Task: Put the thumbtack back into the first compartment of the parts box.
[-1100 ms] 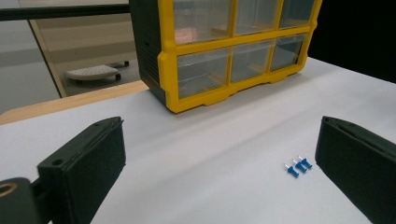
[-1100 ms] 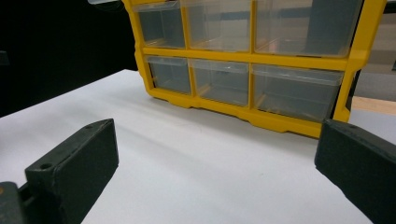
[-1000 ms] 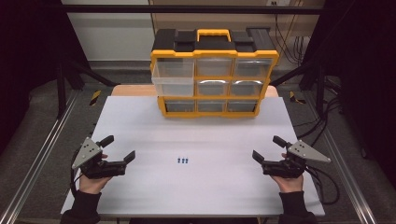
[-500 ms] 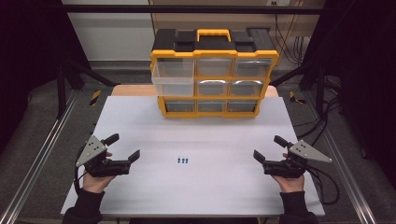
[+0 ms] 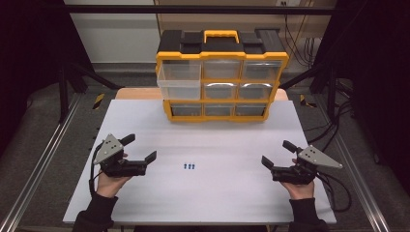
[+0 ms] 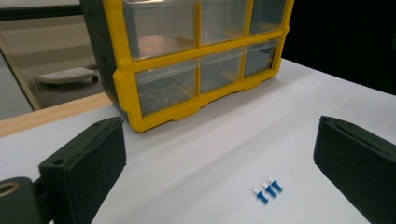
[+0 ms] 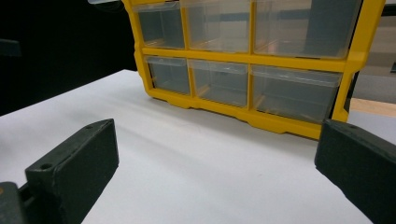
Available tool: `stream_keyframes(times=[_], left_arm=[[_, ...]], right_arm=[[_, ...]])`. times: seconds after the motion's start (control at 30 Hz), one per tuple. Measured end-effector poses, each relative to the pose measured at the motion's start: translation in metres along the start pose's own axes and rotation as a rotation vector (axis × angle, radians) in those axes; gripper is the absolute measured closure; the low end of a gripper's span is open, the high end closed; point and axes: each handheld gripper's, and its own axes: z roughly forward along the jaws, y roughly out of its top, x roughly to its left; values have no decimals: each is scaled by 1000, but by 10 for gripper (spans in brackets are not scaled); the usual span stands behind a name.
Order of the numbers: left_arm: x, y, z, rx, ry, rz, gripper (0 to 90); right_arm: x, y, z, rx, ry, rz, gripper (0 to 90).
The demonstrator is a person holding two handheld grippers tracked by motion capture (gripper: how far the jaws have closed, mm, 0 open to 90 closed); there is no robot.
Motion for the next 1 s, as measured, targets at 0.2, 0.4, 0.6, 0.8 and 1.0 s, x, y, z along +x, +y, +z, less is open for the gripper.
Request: stream_keyframes(times=[0.2,0.4,0.6,0.8,1.0], left_arm=[[-9,10,17,1,-17,7,24],[-16,9,36,27,-25,-8,26],[-21,1,52,83,-23,-15,30],[-24,-13,64,151,-12,-32,41],[-26,-23,72,200,9,-47,67]], right_arm=[[1,0,1,2,-3,0,6],[1,0,0,2,-6,2,6],[0,0,0,2,-2,-2,6],[0,0,0,-1,-7,1,6],[0,0,0,1,-6,1,6]])
